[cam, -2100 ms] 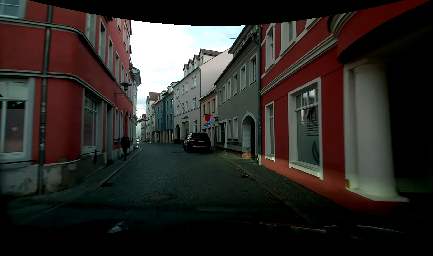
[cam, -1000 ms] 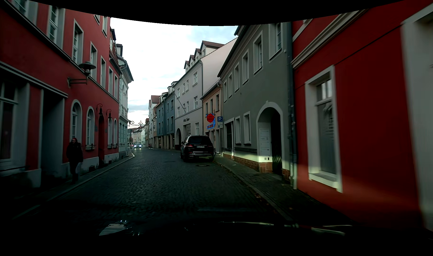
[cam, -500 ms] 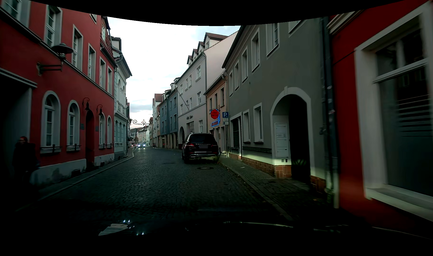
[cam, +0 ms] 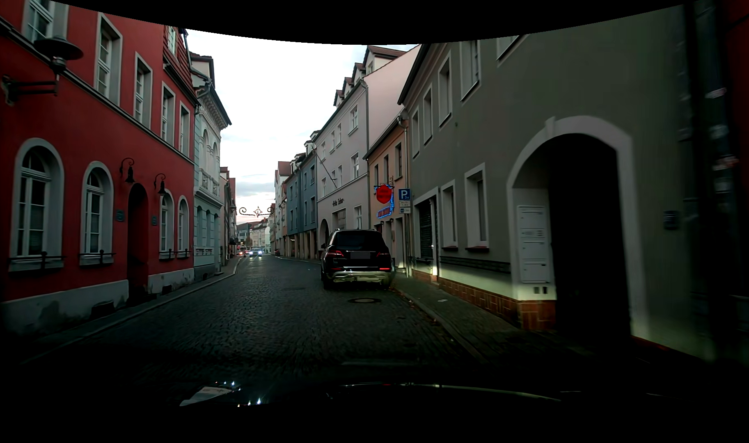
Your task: Follow the waypoints while adhering to traffic rules and regulations
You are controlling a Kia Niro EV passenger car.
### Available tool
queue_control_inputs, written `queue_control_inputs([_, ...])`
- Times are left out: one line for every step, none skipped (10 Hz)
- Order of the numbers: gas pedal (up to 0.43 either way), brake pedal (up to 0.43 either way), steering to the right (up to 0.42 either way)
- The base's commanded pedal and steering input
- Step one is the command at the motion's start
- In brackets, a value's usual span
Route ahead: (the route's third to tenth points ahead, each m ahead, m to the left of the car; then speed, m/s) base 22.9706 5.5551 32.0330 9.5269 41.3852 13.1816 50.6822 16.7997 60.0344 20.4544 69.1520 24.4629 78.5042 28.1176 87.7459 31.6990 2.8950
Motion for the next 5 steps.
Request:
queue_control_inputs([0.0,0.189,-0.12])
queue_control_inputs([0.0,0.195,-0.112])
queue_control_inputs([0.0,0.189,-0.109])
queue_control_inputs([0.0,0.201,-0.108])
queue_control_inputs([0.0,0.195,-0.104])
